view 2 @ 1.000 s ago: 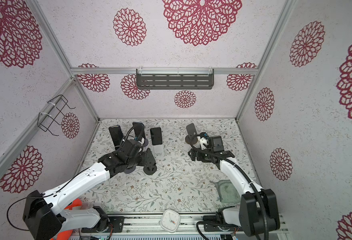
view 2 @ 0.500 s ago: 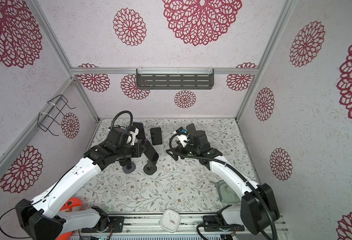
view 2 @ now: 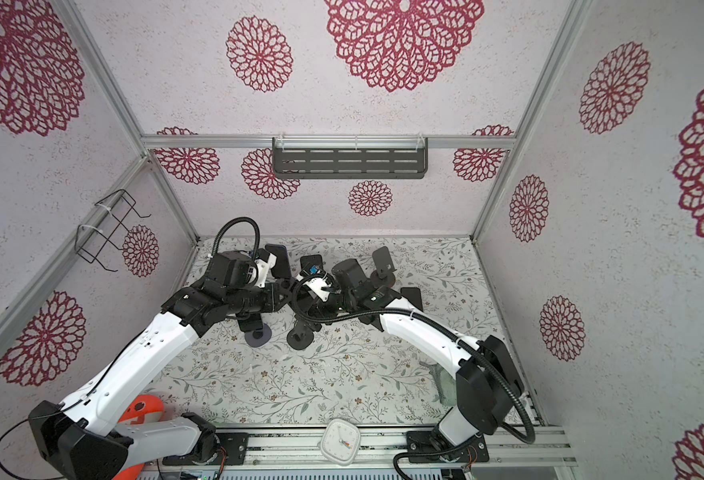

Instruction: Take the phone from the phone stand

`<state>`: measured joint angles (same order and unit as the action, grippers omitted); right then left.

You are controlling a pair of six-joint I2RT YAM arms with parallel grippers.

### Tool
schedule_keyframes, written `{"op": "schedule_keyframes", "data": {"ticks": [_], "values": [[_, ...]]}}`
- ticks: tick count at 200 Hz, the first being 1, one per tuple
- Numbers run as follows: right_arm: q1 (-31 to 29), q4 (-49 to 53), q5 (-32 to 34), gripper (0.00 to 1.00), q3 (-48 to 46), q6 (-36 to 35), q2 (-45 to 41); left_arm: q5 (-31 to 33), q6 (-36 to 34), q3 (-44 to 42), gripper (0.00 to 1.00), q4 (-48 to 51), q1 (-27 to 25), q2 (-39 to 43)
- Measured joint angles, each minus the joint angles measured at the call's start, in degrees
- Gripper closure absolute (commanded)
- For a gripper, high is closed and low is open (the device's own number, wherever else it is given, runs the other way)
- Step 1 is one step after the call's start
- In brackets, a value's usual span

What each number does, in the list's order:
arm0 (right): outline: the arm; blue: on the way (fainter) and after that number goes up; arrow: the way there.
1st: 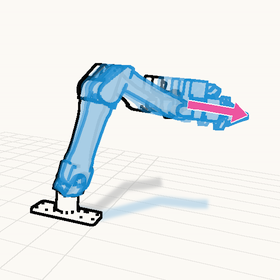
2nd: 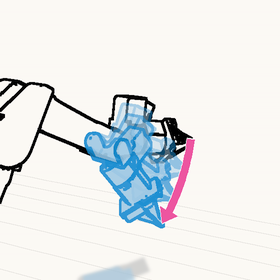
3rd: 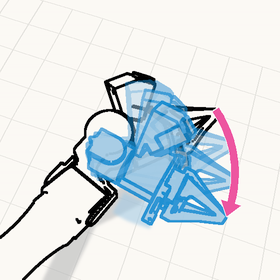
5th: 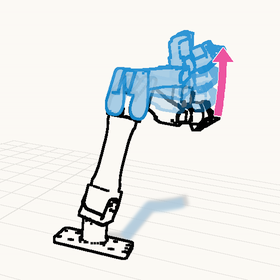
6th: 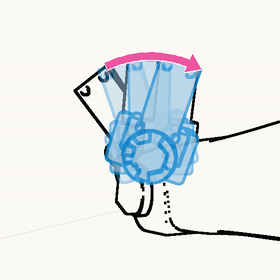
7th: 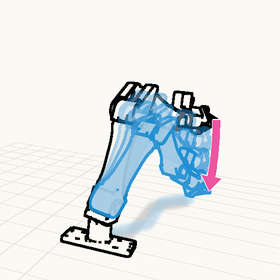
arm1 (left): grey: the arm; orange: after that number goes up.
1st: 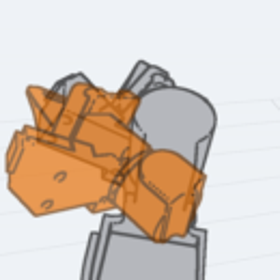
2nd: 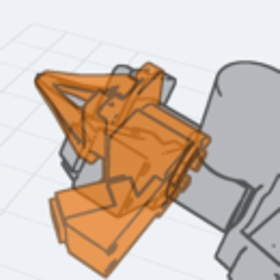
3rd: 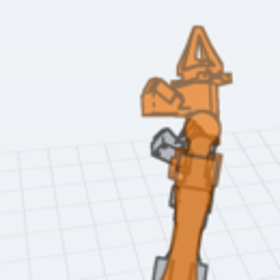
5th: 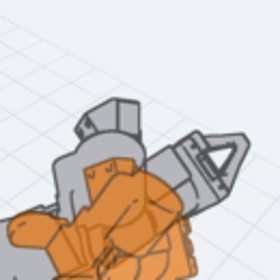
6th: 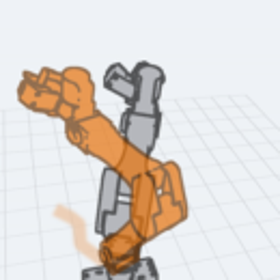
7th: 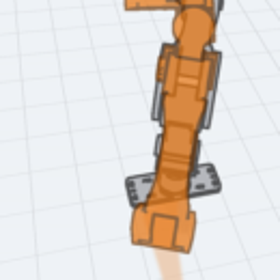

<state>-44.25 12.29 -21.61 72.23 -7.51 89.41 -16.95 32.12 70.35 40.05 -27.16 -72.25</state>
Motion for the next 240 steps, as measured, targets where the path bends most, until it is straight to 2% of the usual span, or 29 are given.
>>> {"op": "schedule_keyframes", "data": {"ticks": [42,90,137,158,201,220,240], "values": [[-0.39,0.87,0.48,0.01,0.04,-1.55,0.96,-1.66,-0.61,0.00,1.00,0.87,0.07,0.00],[-0.44,0.83,-0.72,0.08,1.14,-1.40,2.91,-1.84,-0.85,0.00,1.00,0.96,0.11,0.00],[-0.81,0.87,-1.60,0.23,1.16,-0.26,3.91,-1.84,-1.25,0.00,1.00,0.85,0.17,0.00],[-0.98,0.87,-2.01,0.35,1.16,-0.48,3.91,-1.84,-1.55,0.00,1.00,0.55,0.31,0.00],[-1.03,0.74,-2.10,0.38,1.16,-0.31,3.91,-1.84,-1.68,0.00,1.00,0.52,0.48,0.07],[-1.03,0.44,-2.01,0.40,1.16,0.20,3.91,-1.62,-1.95,-0.04,0.58,0.37,0.50,0.37],[-0.63,0.87,-0.39,0.42,1.16,1.86,3.91,-1.36,-1.70,-0.22,0.36,-0.42,0.59,1.49]]}}
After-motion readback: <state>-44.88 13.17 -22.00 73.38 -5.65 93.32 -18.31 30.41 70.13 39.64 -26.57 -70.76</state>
